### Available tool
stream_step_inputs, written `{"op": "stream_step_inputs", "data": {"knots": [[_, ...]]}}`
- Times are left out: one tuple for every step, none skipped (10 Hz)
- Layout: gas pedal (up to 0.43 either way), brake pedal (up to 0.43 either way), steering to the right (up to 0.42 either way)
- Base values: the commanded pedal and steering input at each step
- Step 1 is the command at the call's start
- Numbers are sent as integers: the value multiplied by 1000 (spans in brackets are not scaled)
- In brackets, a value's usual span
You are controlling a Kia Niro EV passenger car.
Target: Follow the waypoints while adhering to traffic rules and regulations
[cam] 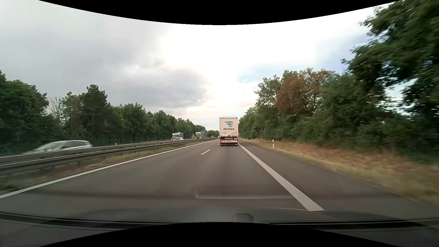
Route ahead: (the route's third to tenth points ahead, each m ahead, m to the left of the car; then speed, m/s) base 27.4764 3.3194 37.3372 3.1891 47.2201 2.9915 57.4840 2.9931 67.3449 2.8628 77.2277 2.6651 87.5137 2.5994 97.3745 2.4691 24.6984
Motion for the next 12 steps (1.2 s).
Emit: {"op": "stream_step_inputs", "data": {"knots": [[421, 0, -13], [429, 0, -10], [449, 0, -8], [500, 0, -8], [512, 0, -8], [512, 0, -9], [512, 0, -9], [512, 0, -9], [512, 0, -9], [512, 0, -9], [512, 0, -9], [512, 0, -8]]}}
